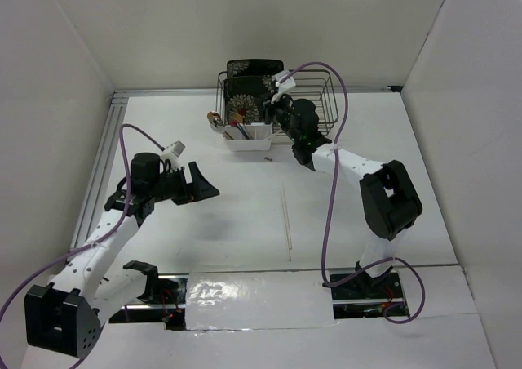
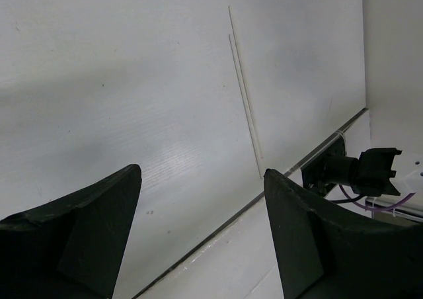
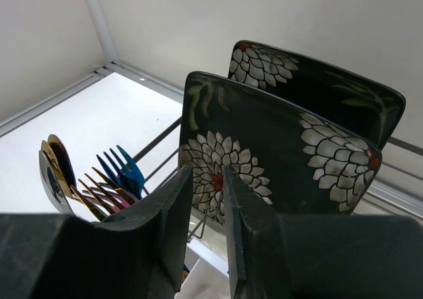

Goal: Sort the eating utensils into containers

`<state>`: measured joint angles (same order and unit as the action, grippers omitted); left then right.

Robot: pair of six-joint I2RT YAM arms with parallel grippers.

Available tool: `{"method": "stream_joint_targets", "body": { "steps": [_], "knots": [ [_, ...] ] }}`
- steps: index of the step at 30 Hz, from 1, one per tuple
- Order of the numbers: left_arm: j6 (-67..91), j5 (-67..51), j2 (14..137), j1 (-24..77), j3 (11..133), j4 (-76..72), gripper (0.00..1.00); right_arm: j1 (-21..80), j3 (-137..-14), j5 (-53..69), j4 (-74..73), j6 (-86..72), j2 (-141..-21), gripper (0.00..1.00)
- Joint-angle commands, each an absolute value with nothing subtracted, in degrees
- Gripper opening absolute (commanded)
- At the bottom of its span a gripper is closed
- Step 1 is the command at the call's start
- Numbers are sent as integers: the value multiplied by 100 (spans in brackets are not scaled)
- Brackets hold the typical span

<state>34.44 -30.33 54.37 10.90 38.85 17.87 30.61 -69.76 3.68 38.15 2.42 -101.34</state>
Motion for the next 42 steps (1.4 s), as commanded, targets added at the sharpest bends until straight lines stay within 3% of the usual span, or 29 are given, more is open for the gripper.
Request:
{"method": "stream_joint_targets", "body": {
  "steps": [1,3,6,9,16,21,24,26,27,29,35,42],
  "knots": [
    [3331,-3173,5326,1037,3832,1661,87,3120,-6943,325,4192,211,-10073,33],
    [3331,-3190,5317,1028,3823,1644,87,3111,-6943,325,4140,193,-10064,36],
    [3322,-3190,5282,1011,3823,1626,87,3120,-7092,325,3964,132,-9967,54],
    [3261,-3199,5291,993,3841,1573,87,3129,-7634,325,3395,141,-9896,62],
    [2664,-3042,5756,1221,4192,1345,82,3068,-9901,-113,855,308,-9696,73],
    [2864,-1839,6440,2107,4456,1354,79,2778,-10283,-561,-244,18,-8984,81],
    [3215,-1215,6609,2678,4657,1336,77,2602,-9653,-861,-869,-491,-8238,82],
    [3575,-376,6924,3283,4929,1554,74,2488,-8051,-1098,-870,-981,-7128,83],
    [3577,-369,6926,3287,5070,1556,74,2487,-8042,-1099,-870,-984,-7119,83],
    [3901,-10,7425,4091,5395,2002,73,2426,-6776,-1274,-931,-1439,-6498,84],
    [4947,1063,9025,5019,6924,3506,77,2381,-4390,-1047,-1642,-2899,-4449,85],
    [5836,1074,10335,5757,7997,4104,76,2390,-3560,-1098,-2171,-3393,-3051,85]
  ]
}}
